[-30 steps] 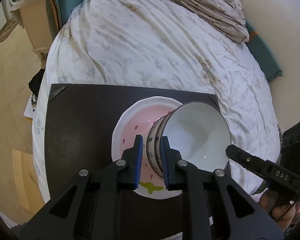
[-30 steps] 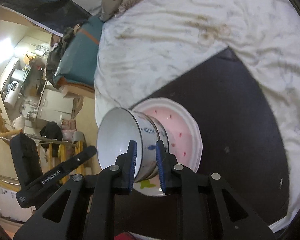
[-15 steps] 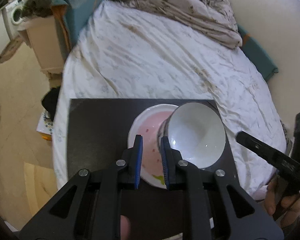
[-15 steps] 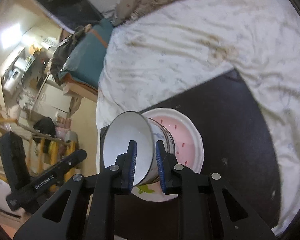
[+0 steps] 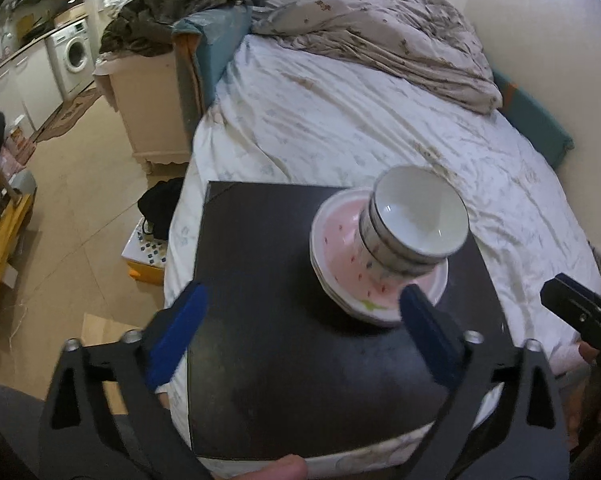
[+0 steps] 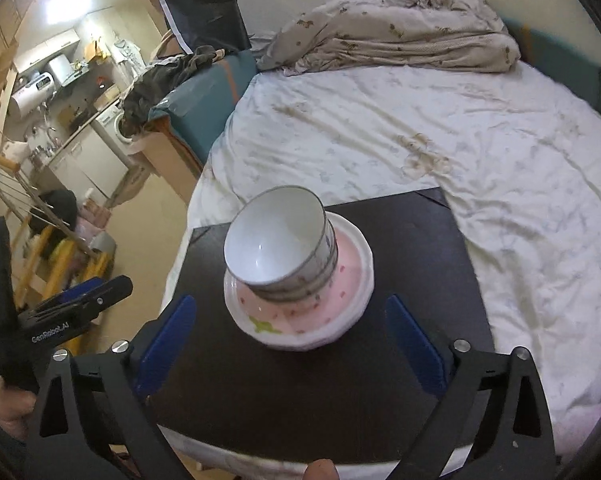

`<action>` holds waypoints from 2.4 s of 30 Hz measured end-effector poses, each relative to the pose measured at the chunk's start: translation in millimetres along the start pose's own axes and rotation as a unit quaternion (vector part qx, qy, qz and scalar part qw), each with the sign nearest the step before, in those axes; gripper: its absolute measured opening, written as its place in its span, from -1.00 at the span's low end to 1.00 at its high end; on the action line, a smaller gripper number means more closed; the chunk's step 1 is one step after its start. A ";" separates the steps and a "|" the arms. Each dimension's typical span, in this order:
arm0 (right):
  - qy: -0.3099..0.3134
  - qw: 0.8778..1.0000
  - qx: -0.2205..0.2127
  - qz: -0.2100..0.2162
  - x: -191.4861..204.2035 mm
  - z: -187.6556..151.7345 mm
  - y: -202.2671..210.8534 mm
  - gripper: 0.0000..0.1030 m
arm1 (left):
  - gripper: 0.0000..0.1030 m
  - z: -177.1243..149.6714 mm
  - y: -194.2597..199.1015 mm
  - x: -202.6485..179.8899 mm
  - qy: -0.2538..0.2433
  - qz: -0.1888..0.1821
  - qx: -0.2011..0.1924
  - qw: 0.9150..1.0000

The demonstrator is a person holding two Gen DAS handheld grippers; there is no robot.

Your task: Organize plates and bowls

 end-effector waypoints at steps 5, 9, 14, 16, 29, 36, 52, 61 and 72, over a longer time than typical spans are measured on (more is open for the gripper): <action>0.016 0.999 -0.009 -0.031 4.7 -24.6 6.6 1.00 | 1.00 -16.2 -2.9 -3.3 -0.025 0.026 -0.001 0.999; 0.021 0.998 -0.011 -0.052 5.1 -40.6 -2.7 1.00 | 1.00 -24.6 -12.7 2.5 -0.003 0.038 0.011 0.999; 0.043 0.997 0.002 -0.058 12.6 -43.9 -16.4 1.00 | 1.00 -28.1 -17.8 2.8 0.001 0.039 0.012 0.999; 0.045 0.997 0.004 -0.063 12.1 -44.3 -19.0 1.00 | 1.00 -29.8 -21.6 0.2 -0.003 0.039 0.018 0.999; 0.039 0.997 0.003 -0.065 11.4 -41.2 -18.8 1.00 | 1.00 -31.3 -20.7 -17.7 -0.029 0.018 0.012 0.999; 0.034 0.997 -0.004 -0.070 8.7 -41.1 -12.3 1.00 | 1.00 -33.0 -20.4 -22.1 -0.037 0.016 0.013 0.999; 0.028 0.997 -0.001 -0.072 5.1 -42.7 -12.2 1.00 | 1.00 -32.4 -20.4 -23.0 -0.033 0.016 0.009 0.999; 0.028 0.997 0.002 -0.074 6.6 -43.4 -14.2 1.00 | 1.00 -31.2 -19.9 -22.7 -0.030 0.016 0.008 0.999; 0.025 0.997 0.006 -0.074 3.6 -44.5 -17.5 1.00 | 1.00 -31.3 -19.6 -22.8 -0.030 0.017 0.008 0.999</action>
Point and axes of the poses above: each gripper's, at about its wrist camera, not at the fingertips, and y roughly against the way its jaws point, x to its left, z to its top, the point moved 3 cm from there along -y, roughly the way its jaws point, and after that the axes turned 7 degrees about y, right-handed, at the moved point
